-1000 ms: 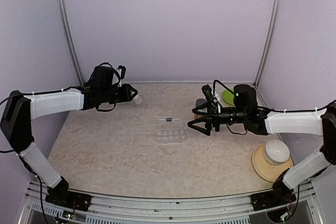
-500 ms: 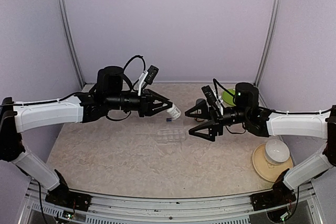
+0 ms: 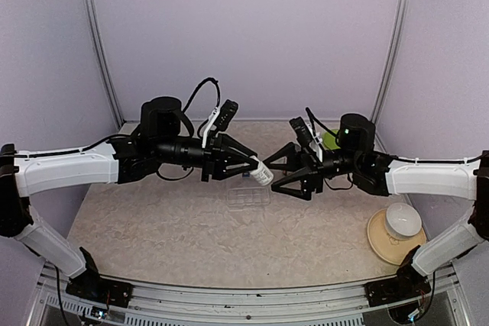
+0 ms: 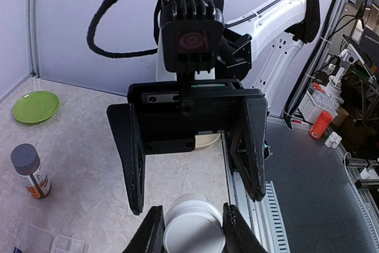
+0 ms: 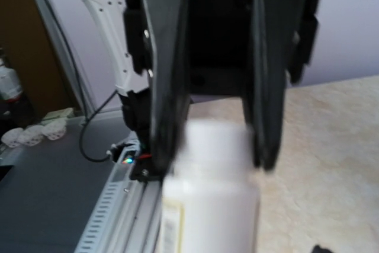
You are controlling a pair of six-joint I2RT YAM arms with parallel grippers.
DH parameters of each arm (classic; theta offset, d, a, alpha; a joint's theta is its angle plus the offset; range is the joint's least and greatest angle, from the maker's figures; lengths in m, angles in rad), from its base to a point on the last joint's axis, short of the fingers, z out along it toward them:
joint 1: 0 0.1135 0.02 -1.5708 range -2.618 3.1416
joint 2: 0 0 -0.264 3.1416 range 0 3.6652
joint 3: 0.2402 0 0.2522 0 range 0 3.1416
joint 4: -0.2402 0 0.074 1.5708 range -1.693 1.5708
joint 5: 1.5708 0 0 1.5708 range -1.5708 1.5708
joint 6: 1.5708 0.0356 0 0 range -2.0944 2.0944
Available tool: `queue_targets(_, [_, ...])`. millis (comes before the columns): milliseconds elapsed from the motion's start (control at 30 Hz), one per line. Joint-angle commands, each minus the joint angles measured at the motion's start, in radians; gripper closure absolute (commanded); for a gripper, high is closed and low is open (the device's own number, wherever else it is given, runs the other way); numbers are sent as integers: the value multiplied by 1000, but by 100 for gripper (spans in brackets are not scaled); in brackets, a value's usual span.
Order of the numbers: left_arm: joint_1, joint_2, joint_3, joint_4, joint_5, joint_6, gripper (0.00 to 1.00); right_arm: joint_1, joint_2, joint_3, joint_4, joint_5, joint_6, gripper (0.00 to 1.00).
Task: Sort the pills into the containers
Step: Unscrew the lid of the pill bottle from the pill bottle.
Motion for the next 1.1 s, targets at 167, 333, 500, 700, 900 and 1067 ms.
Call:
queue_targets(167, [-24,-28,-12,29,-24,51,91,46,78,73,116,-46,179,22])
queue_targets(333, [-24,-40,-35,48,-29,52,91,49,97,74,114,-24,189,32])
queue_targets(500, [-24,-43,-51,54,-51,51,91,50,113,79,117,-30,196,47])
queue_targets(700, [-24,-42,-63,70,-65,42,91,52,122,81,106,-28,185,57])
queue_targets(900, [-24,-33,-64,74,-84,30,92,52,124,78,91,-20,172,56])
queue_targets(1067, [-24,-29,-66,86,-85,20,92,54,123,80,80,-6,161,53])
